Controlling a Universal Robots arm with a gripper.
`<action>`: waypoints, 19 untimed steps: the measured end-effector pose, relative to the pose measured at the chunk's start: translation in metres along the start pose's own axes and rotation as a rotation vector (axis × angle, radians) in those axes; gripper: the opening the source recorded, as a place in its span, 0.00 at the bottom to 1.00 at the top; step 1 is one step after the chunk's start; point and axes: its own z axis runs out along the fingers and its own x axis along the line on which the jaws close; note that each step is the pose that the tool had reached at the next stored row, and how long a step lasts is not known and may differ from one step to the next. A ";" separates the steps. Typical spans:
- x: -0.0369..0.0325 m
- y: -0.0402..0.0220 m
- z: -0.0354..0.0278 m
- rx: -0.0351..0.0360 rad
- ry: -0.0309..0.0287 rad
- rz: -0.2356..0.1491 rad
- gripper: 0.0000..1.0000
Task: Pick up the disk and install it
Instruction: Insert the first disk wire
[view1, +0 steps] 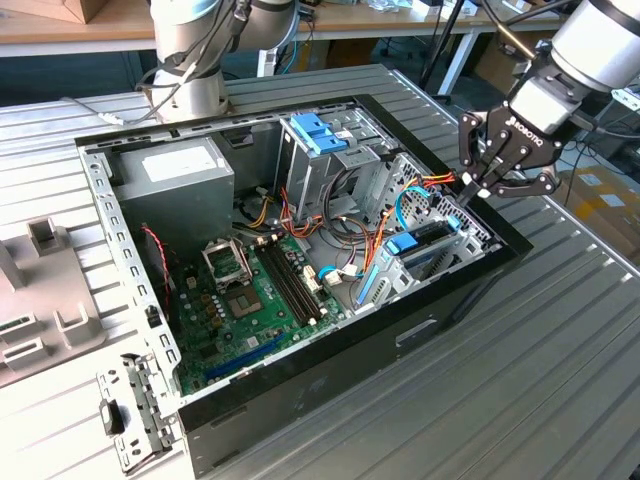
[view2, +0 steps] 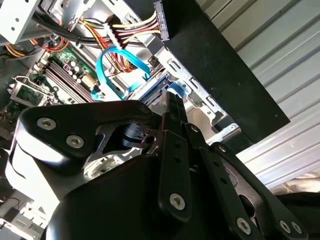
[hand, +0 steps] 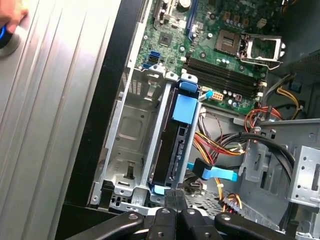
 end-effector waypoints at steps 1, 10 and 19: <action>0.0000 0.0000 0.0000 -0.0009 0.0004 -0.007 0.11; 0.0000 0.0000 0.0000 -0.0098 0.0043 -0.079 0.11; 0.0000 0.0000 0.0000 -0.0183 0.0080 -0.149 0.11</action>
